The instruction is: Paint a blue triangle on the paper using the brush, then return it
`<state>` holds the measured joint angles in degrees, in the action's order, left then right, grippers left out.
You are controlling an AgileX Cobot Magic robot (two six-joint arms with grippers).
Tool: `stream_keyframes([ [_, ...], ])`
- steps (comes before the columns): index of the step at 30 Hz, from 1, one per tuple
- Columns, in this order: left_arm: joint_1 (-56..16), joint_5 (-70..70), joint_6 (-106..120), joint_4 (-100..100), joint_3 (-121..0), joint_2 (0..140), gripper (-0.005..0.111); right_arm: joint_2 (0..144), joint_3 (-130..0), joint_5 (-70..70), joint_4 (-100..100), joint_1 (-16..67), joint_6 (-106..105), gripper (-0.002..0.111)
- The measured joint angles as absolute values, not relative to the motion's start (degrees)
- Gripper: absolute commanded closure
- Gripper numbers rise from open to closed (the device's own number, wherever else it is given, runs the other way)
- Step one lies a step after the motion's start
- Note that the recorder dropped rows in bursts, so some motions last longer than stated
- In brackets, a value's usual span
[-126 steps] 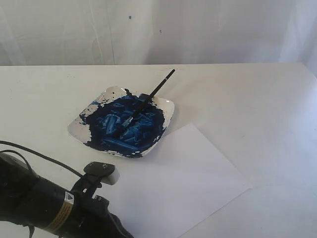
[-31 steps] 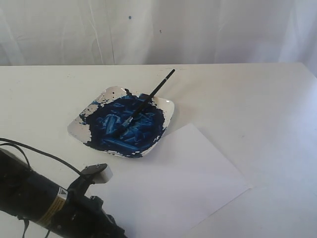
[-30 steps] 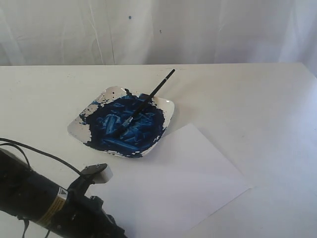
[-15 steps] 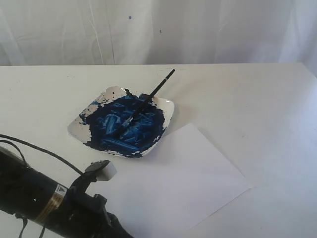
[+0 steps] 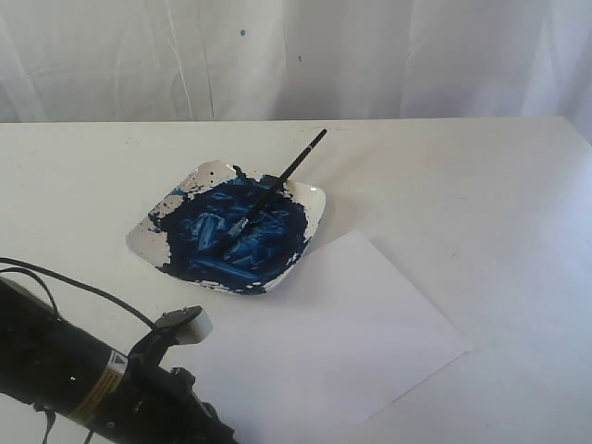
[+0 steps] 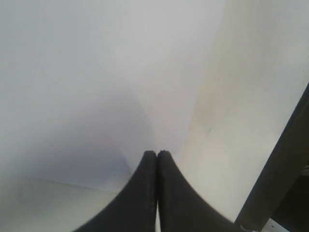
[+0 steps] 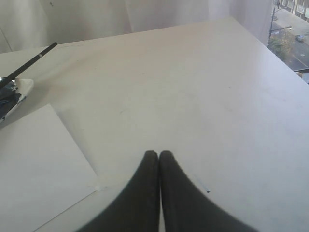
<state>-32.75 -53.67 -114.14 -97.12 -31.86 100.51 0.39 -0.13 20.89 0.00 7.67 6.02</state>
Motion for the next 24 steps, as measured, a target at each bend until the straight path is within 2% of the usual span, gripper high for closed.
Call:
stream_keyframes([
  [24,-32.75,-52.48,-113.44,-97.27,-31.86,100.85,0.107,0.39,-0.13,20.89,0.00,7.67,6.02,0.108],
])
